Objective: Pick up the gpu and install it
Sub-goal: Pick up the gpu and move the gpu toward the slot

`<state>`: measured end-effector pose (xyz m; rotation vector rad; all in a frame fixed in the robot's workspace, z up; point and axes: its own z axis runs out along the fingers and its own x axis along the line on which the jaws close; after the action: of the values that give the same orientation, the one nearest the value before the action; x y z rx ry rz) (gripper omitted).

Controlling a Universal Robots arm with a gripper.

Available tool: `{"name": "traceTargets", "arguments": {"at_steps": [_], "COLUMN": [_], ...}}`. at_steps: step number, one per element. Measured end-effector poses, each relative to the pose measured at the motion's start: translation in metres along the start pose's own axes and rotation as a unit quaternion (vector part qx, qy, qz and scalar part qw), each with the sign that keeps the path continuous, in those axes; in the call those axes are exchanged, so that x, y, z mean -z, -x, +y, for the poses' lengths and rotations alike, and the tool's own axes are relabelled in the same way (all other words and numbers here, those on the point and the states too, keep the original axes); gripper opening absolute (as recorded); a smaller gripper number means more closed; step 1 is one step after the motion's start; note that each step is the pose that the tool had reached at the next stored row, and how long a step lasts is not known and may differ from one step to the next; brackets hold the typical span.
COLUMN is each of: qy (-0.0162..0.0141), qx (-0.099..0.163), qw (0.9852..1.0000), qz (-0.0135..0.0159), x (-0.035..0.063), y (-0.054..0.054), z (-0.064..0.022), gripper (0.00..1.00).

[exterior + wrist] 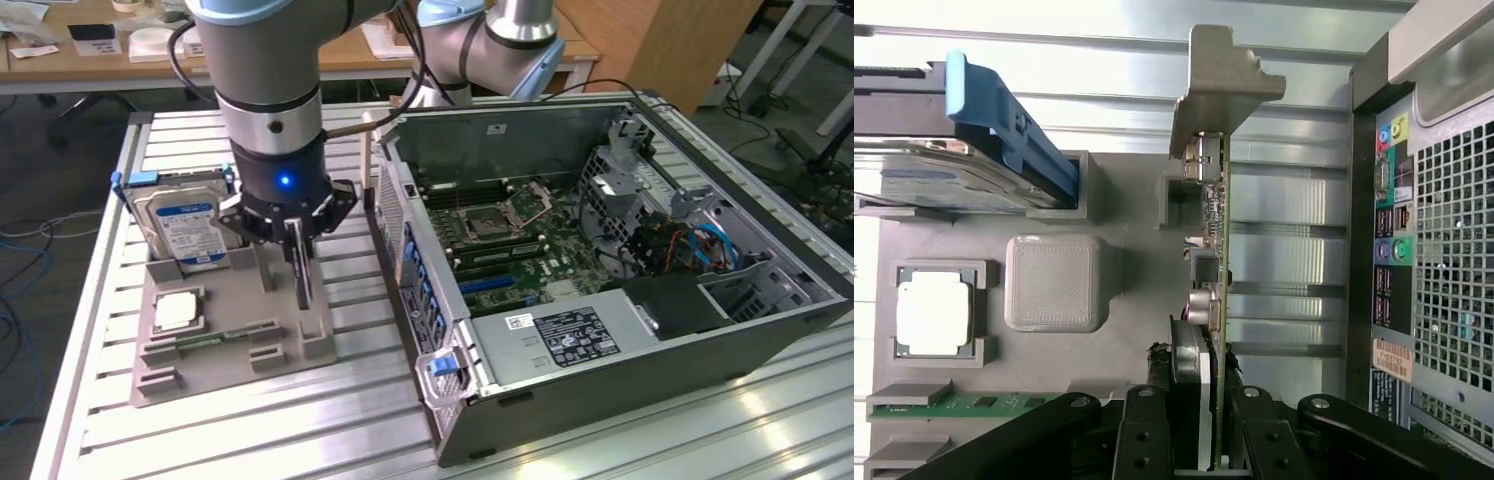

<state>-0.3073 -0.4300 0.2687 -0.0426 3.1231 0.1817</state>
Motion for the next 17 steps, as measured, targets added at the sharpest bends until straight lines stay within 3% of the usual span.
{"name": "traceTargets", "arguments": {"at_steps": [3,7,17], "qy": [0.0036,0.006,0.0081], "qx": [0.0,0.0,0.0], "qw": [1.0,1.0,1.0], "qz": [-0.0001,-0.0001,-0.0002], "x": [0.0022,0.005,0.0125], "y": [0.0,0.0,0.0], "z": [0.0002,0.0006,0.0014], "gripper": [0.28,0.28,0.28]}}
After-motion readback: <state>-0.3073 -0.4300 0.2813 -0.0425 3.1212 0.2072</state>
